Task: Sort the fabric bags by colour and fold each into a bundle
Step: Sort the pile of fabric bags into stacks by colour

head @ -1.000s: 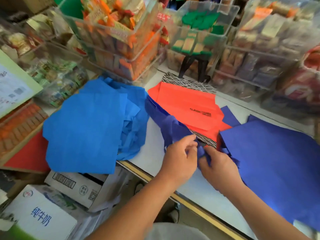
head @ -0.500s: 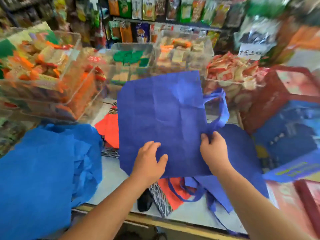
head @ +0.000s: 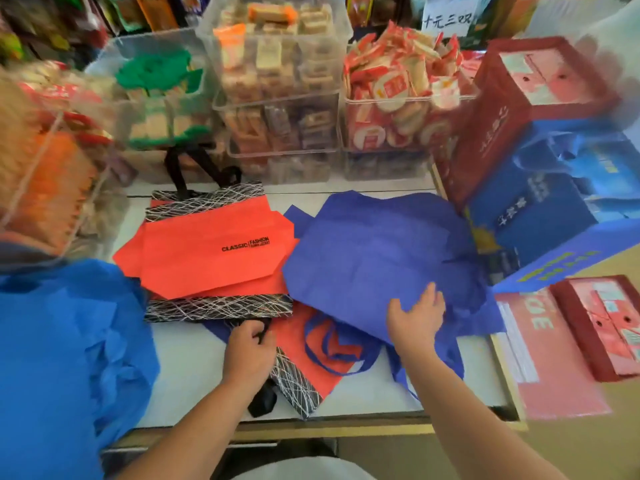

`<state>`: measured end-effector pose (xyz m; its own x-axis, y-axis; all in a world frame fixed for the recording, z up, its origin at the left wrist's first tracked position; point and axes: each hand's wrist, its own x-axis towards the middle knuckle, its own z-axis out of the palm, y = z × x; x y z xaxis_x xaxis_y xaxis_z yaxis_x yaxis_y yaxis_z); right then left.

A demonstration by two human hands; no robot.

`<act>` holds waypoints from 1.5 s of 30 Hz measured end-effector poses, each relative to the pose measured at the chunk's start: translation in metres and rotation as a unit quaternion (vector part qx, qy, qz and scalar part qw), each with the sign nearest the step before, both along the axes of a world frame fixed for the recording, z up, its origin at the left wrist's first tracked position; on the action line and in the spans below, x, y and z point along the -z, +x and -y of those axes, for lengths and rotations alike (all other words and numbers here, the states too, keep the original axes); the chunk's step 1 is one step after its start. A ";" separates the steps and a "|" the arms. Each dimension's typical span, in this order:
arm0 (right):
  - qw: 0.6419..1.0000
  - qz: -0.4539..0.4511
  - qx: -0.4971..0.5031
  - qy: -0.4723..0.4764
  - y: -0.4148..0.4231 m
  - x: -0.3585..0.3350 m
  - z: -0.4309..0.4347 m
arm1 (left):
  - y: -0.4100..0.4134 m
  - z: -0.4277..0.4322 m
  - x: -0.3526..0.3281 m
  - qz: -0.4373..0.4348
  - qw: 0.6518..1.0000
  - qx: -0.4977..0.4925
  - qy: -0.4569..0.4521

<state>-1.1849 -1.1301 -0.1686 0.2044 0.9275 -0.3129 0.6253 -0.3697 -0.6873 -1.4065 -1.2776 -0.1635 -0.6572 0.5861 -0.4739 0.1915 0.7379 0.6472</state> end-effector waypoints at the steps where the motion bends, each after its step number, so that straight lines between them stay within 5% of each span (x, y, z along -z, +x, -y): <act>1: 0.991 0.032 -0.127 0.020 -0.011 0.009 0.011 | -0.005 0.015 0.010 -0.013 0.999 -0.040 -0.026; 3: 0.932 0.113 -0.345 0.008 -0.027 0.030 0.025 | -0.009 0.038 0.026 0.013 0.992 -0.101 -0.076; 6: 0.855 0.225 -0.463 -0.069 -0.025 0.060 0.026 | -0.001 0.047 0.042 0.165 0.971 -0.153 -0.080; 13: 0.829 0.311 -0.417 -0.206 0.016 0.070 -0.008 | 0.012 0.019 0.056 0.205 0.948 -0.234 -0.059; 16: 0.866 0.337 -0.324 -0.176 0.004 0.055 -0.017 | 0.015 0.018 0.051 0.175 0.965 -0.193 -0.032; 19: 0.929 0.150 -0.339 -0.015 -0.041 0.024 0.006 | 0.016 0.016 0.045 0.093 0.986 -0.134 0.018; 21: 0.906 -0.016 -0.418 -0.067 -0.080 -0.010 0.036 | 0.013 0.009 0.033 0.123 0.983 -0.122 0.060; 25: 0.849 -0.043 -0.497 -0.173 -0.113 -0.027 0.060 | -0.002 0.017 0.027 0.256 0.938 -0.184 0.145; 29: 0.797 0.167 -0.571 -0.107 -0.104 -0.003 0.051 | -0.024 0.040 0.050 0.254 0.898 -0.331 0.143; 31: 0.786 0.198 -0.574 -0.120 -0.096 0.006 0.056 | -0.029 0.037 0.053 0.322 0.833 -0.422 0.154; 34: 0.825 0.099 -0.549 -0.097 -0.091 0.009 0.075 | -0.032 0.030 0.059 0.446 0.708 -0.522 0.164; 37: 0.828 0.048 -0.549 -0.102 -0.088 0.013 0.084 | -0.029 0.026 0.064 0.450 0.761 -0.455 0.110; 40: 0.835 0.094 -0.541 -0.042 -0.081 0.022 0.085 | -0.025 0.022 0.065 0.416 0.821 -0.378 0.099; 45: 0.897 0.120 -0.426 -0.017 -0.072 0.024 0.063 | -0.025 0.018 0.060 0.379 0.835 -0.377 0.133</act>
<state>-1.2571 -1.1928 -0.1925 -0.5083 0.7699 -0.3859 0.8193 0.2942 -0.4921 -1.4311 -1.2952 -0.2237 -0.4572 0.2915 -0.8402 -0.8011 0.2753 0.5314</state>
